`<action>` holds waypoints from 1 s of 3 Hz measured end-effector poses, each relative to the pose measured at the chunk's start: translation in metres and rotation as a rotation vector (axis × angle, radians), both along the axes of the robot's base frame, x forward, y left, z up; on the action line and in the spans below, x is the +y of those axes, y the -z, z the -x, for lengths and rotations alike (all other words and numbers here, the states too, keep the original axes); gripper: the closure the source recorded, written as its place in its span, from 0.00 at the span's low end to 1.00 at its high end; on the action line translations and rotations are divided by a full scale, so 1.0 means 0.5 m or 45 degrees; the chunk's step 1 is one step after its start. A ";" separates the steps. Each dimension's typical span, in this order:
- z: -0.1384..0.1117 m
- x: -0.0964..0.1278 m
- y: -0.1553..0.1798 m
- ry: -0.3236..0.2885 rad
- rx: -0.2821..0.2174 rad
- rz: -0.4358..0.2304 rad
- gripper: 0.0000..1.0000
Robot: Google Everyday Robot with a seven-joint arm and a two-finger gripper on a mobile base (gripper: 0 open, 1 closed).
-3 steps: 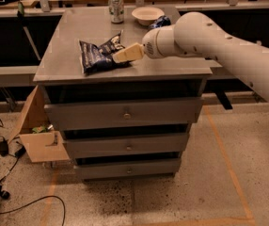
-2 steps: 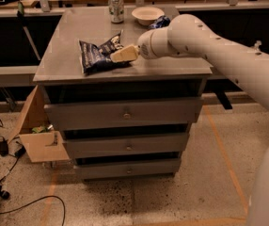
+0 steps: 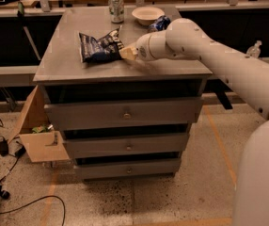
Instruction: Move blue chip bag near 7up can
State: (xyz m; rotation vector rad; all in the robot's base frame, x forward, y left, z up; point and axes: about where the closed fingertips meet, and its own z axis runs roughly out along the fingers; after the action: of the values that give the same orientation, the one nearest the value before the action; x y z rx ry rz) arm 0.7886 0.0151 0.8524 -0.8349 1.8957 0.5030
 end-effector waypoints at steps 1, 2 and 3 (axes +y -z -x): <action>-0.010 -0.013 -0.009 0.024 -0.035 0.009 0.95; -0.029 -0.077 -0.056 0.125 -0.111 0.068 1.00; -0.055 -0.146 -0.092 0.213 -0.165 0.129 1.00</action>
Offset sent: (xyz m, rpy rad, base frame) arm 0.0268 -0.0993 0.0671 -0.1274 -0.1755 -0.2293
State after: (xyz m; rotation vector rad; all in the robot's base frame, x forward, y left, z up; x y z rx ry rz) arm 0.8160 -0.0580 0.8985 -0.7474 1.8629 0.2465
